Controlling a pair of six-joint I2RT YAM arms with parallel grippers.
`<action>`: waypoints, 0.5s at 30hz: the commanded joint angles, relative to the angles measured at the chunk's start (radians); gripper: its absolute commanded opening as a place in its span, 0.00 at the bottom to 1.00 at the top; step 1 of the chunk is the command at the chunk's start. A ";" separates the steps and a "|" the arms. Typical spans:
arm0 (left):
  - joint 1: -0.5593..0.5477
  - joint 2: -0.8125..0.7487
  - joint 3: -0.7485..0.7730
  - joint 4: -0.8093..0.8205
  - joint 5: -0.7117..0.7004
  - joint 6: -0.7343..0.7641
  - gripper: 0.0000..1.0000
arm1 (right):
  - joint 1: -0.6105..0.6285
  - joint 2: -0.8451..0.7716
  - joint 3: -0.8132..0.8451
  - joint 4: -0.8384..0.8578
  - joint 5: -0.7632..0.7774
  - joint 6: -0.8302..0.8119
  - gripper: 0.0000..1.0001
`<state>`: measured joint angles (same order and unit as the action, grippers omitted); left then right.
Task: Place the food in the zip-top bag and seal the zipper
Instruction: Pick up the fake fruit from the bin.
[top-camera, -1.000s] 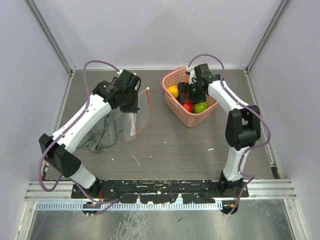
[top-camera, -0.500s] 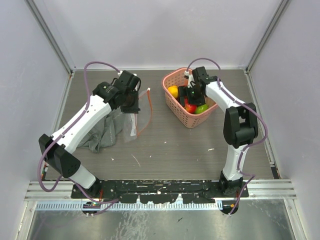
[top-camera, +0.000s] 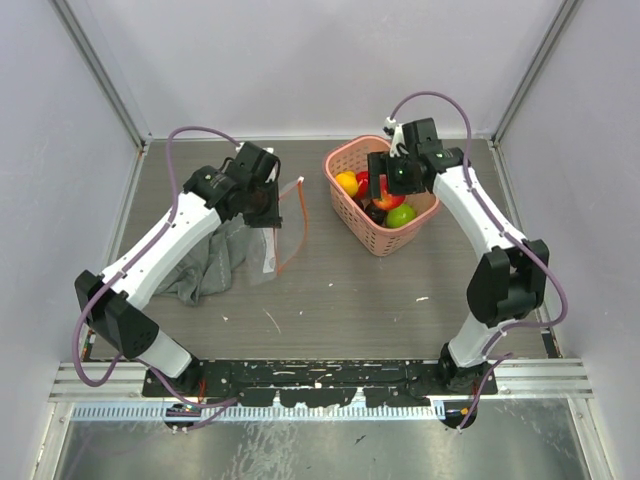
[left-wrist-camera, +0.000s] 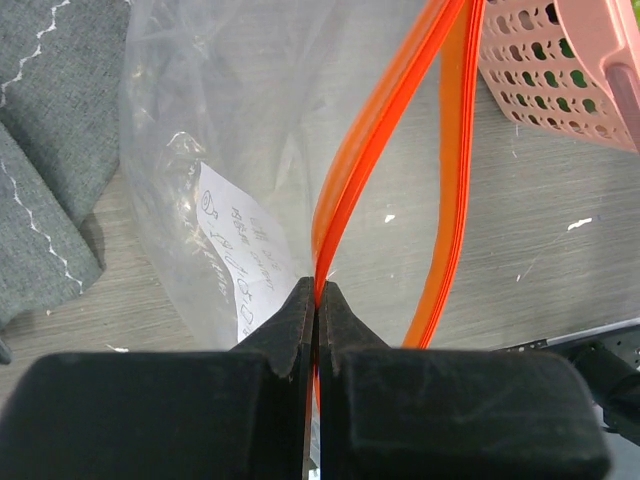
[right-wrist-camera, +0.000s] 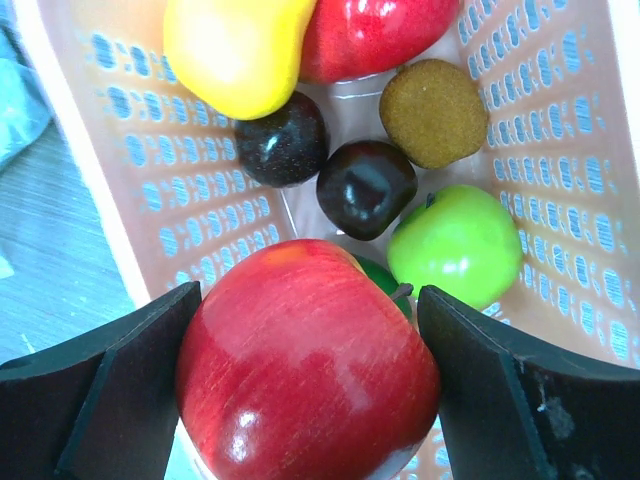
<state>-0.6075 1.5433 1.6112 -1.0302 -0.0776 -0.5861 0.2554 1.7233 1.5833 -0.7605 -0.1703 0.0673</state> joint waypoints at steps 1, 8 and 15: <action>0.003 -0.039 0.004 0.060 0.039 -0.011 0.00 | 0.010 -0.144 -0.023 0.084 -0.027 0.013 0.44; 0.003 -0.043 -0.004 0.078 0.073 -0.026 0.00 | 0.057 -0.288 -0.099 0.245 -0.146 0.054 0.39; 0.003 -0.049 -0.007 0.100 0.111 -0.045 0.00 | 0.219 -0.374 -0.212 0.516 -0.197 0.161 0.38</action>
<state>-0.6075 1.5421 1.6035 -0.9909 -0.0101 -0.6136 0.3939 1.4021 1.4200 -0.4866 -0.3004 0.1436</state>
